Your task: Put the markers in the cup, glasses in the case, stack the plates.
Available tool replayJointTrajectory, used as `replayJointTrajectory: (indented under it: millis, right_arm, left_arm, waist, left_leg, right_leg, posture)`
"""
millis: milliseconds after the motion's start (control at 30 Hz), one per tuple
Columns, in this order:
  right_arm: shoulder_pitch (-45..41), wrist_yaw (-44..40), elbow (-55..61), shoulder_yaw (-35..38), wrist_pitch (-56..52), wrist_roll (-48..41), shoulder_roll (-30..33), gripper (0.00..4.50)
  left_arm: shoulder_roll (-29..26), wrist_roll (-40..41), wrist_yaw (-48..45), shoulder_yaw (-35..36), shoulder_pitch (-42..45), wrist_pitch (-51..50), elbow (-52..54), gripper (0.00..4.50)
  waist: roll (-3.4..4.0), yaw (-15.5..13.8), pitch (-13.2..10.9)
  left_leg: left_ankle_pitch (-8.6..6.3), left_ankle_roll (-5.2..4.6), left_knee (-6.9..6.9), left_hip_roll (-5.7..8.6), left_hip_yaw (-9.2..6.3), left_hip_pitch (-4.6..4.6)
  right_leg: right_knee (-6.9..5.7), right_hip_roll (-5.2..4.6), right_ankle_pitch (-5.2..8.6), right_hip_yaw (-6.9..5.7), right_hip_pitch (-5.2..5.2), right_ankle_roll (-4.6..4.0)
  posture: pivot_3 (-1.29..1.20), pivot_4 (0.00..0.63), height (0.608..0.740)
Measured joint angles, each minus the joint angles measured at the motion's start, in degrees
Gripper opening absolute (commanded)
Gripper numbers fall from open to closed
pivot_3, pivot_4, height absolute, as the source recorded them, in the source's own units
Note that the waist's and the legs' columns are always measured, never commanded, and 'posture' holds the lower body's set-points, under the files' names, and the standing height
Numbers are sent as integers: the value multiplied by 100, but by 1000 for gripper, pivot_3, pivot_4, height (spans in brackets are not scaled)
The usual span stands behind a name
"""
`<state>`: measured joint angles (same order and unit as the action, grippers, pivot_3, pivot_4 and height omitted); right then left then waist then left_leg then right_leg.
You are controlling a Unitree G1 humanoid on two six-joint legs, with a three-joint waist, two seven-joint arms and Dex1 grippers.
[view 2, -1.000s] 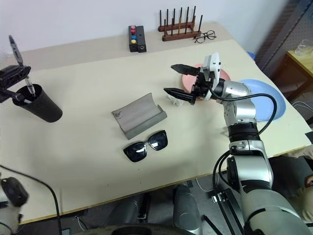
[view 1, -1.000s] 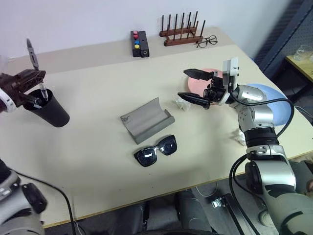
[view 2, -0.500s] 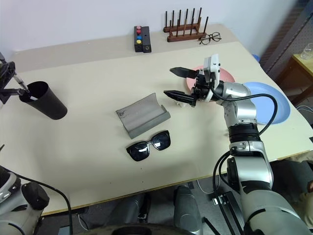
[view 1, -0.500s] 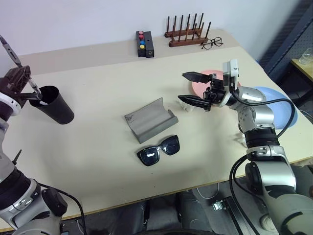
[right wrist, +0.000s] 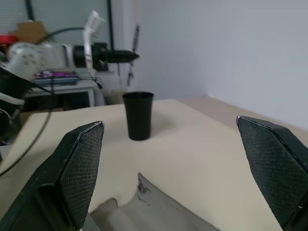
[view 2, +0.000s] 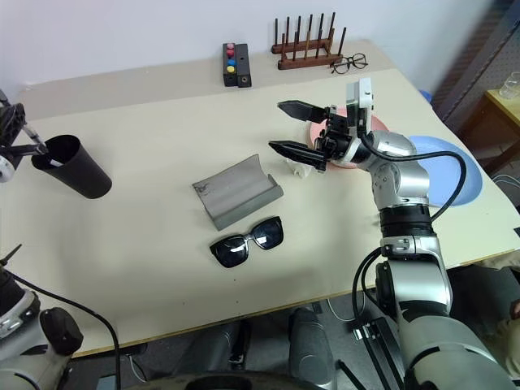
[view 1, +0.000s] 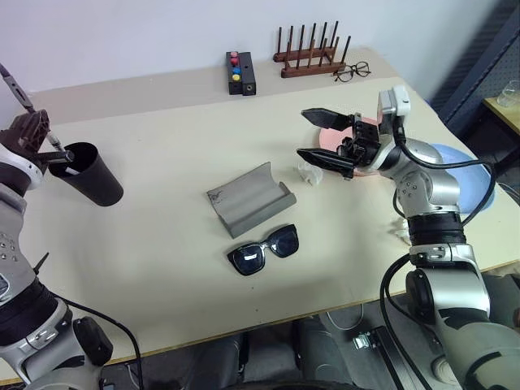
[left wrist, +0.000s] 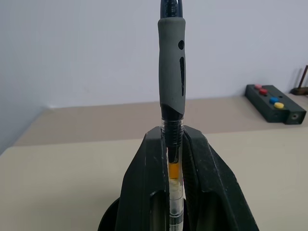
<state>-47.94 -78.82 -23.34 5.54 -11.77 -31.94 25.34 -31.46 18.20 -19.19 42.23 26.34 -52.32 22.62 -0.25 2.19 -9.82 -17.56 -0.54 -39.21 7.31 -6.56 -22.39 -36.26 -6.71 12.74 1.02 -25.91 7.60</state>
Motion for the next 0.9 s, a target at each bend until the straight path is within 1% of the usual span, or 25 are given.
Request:
replayJointTrajectory:
  millis: [467,867,900]
  right_arm:
    - [81,10,104,-5,-49,-33,-4,4500]
    - [81,11,104,-6,-48,-31,-11,4500]
    - [81,11,104,-6,-48,-31,-12,4500]
  left_arm:
    - [8,-85,551,-369,-500,801,-86,34]
    - [61,-298,932,-589,-730,1764,-651,34]
    - [62,-296,948,-601,-749,1803,-687,442]
  waist:
    - [0,-10,0]
    - [0,-22,0]
    - [0,-23,0]
  left_leg:
    - [0,0,1,0,1,0]
    - [0,0,1,0,2,0]
    - [0,0,1,0,1,0]
  right_leg:
    - [1,0,0,1,0,0]
    - [1,-1,0,1,0,-1]
    - [1,-1,0,1,0,-1]
  posture:
    - [0,150,740]
    - [0,150,740]
    - [0,150,740]
